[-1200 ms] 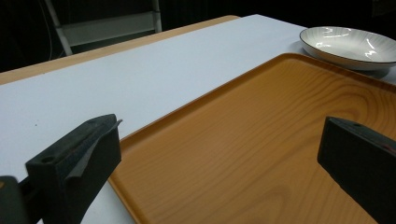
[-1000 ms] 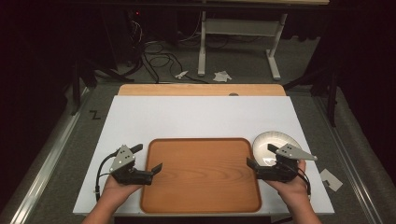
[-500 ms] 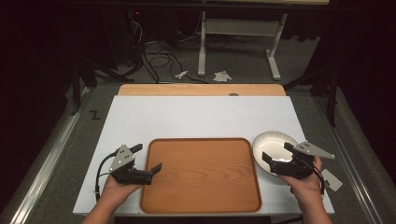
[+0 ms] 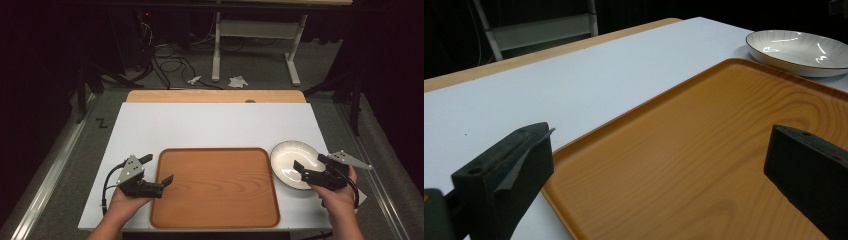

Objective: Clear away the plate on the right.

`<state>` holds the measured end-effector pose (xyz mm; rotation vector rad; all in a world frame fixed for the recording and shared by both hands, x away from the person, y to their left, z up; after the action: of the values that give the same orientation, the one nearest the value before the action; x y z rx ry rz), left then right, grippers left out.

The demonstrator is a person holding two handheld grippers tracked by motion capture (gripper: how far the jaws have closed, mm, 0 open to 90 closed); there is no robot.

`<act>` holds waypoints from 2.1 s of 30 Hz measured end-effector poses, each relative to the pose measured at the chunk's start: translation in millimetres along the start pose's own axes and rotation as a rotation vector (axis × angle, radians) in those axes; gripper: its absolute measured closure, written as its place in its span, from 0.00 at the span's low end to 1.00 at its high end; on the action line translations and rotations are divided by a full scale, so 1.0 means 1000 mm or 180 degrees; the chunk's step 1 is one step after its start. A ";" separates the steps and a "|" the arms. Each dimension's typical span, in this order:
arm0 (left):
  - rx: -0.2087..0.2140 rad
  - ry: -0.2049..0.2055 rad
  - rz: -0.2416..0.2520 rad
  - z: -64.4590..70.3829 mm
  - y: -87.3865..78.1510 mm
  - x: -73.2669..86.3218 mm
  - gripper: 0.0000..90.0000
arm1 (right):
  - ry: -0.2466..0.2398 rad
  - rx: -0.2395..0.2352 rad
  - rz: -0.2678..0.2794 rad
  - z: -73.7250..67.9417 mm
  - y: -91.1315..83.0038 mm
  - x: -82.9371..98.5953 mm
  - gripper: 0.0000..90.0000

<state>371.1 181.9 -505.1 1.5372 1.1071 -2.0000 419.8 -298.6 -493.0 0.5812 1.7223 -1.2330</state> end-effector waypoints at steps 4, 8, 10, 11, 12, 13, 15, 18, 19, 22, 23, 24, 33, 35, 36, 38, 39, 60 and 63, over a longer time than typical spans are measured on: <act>0.0000 -0.0001 0.0007 0.000 0.000 0.000 0.01 | 0.0062 0.0046 -0.0020 0.007 -0.001 0.002 0.00; 0.0003 -0.0002 0.0009 0.000 0.000 0.000 0.01 | 0.0130 0.0108 -0.0035 0.015 -0.003 0.004 0.00; 0.0004 0.0001 0.0007 0.000 0.000 0.000 0.01 | 0.0176 0.0140 -0.0052 0.020 -0.003 0.006 0.00; 0.0004 0.0000 0.0007 0.000 0.000 0.000 0.01 | 0.0185 0.0143 -0.0057 0.022 -0.003 0.007 0.00; 0.0005 0.0000 0.0007 0.000 0.000 0.000 0.01 | 0.0204 0.0147 -0.0069 0.023 -0.003 0.008 0.00; 0.0004 -0.0002 0.0007 0.000 0.000 0.000 0.01 | 0.0234 0.0152 -0.0080 0.024 -0.003 0.008 0.00; 0.0003 -0.0001 0.0006 0.000 0.000 0.000 0.01 | 0.0285 0.0170 -0.0102 0.028 -0.003 0.011 0.00; 0.0005 -0.0003 0.0007 0.000 0.000 0.000 0.01 | 0.0325 0.0187 -0.0126 0.033 -0.003 0.014 0.00; 0.0005 -0.0002 0.0006 0.000 0.000 0.000 0.01 | 0.0344 0.0195 -0.0141 0.036 -0.003 0.016 0.00; 0.0006 0.0002 0.0000 0.000 0.000 0.000 0.01 | 0.0450 0.0182 -0.0203 0.041 -0.002 0.021 0.00; 0.0006 0.0002 -0.0001 0.000 0.000 0.000 0.01 | 0.0483 0.0189 -0.0228 0.042 -0.001 0.023 0.00; 0.0007 0.0003 -0.0005 0.000 0.000 0.000 0.01 | 0.0498 0.0203 -0.0247 0.044 0.000 0.024 0.00; 0.0005 -0.0026 -0.0011 0.000 0.000 0.001 0.01 | 0.1006 0.0207 -0.0320 0.059 -0.003 0.039 0.20; 0.0005 -0.0039 -0.0015 0.000 0.001 0.001 0.01 | 0.1118 0.0171 -0.0351 0.062 -0.002 0.043 0.25; 0.0007 -0.0038 -0.0015 0.000 0.001 0.001 0.01 | 0.1169 0.0159 -0.0354 0.063 -0.002 0.045 0.28; 0.0019 -0.0030 -0.0012 0.001 0.001 0.001 0.01 | 0.1280 0.0097 -0.0380 0.065 -0.002 0.048 0.34; 0.0024 -0.0025 -0.0015 0.001 0.001 0.001 0.01 | 0.1331 0.0067 -0.0392 0.067 -0.002 0.050 0.36; 0.0032 0.0002 -0.0014 0.003 0.001 0.001 0.01 | 0.2199 -0.0345 -0.0646 0.074 0.004 0.062 0.80; 0.0029 0.0001 -0.0017 0.002 0.001 0.001 0.01 | 0.2258 -0.0366 -0.0658 0.078 0.005 0.064 0.86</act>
<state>369.9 179.6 -506.3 1.5409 1.1047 -2.0111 424.8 -376.1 -558.1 0.8543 2.4767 -1.1253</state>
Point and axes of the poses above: each handheld gripper's, and its own axes: y roughly forward along the jaws, x roughly out of its underside, z roughly to its right, the point moved 7 cm from there along y, roughly forward along the jaws, and after that the axes turned 3 degrees about -y, right-handed, at the moved point
